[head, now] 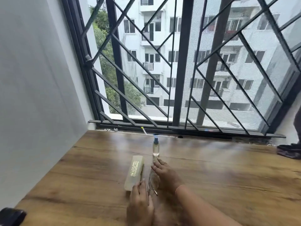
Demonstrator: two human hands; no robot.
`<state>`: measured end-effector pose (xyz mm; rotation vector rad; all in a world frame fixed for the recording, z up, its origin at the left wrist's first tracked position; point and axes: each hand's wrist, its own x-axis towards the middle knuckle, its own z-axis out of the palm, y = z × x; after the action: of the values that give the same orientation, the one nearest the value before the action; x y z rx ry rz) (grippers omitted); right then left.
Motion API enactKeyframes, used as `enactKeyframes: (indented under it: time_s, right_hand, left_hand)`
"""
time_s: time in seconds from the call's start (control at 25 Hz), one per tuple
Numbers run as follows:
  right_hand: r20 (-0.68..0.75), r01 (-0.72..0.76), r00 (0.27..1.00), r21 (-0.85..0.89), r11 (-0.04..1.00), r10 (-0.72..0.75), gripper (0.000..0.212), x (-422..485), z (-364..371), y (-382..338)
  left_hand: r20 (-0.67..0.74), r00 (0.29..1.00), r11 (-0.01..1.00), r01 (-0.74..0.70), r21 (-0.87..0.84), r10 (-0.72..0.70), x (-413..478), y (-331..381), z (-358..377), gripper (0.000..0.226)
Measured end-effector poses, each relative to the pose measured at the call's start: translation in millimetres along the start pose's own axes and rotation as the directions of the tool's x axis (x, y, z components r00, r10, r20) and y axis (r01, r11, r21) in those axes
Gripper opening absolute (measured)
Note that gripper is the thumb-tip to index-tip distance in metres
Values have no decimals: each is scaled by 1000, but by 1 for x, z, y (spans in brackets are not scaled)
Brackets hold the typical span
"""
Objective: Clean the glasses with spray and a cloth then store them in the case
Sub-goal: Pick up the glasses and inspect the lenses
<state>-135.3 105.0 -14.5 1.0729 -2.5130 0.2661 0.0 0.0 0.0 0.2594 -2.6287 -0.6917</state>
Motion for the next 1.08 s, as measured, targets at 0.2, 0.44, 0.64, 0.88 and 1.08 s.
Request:
enactKeyframes:
  time_s: [0.2, 0.44, 0.64, 0.88, 1.08]
  right_hand:
    - [165, 59, 984, 72, 996, -70, 57, 10, 2, 0]
    - [231, 92, 969, 13, 996, -92, 42, 9, -5, 1]
    - [145, 70, 987, 16, 997, -72, 23, -2, -17, 6]
    - [107, -40, 993, -136, 990, 54, 19, -62, -43, 28]
    - [-4, -217, 976, -146, 965, 219, 20, -124, -72, 37]
  left_hand:
    - [91, 996, 997, -5, -76, 12, 3, 3, 0, 49]
    - [211, 978, 995, 24, -93, -4, 10, -5, 17, 43]
    - [130, 991, 998, 33, -54, -26, 20, -4, 19, 25]
    - [260, 966, 991, 30, -130, 5, 30, 19, 30, 41]
    - [410, 885, 932, -66, -355, 219, 27, 50, 44, 51]
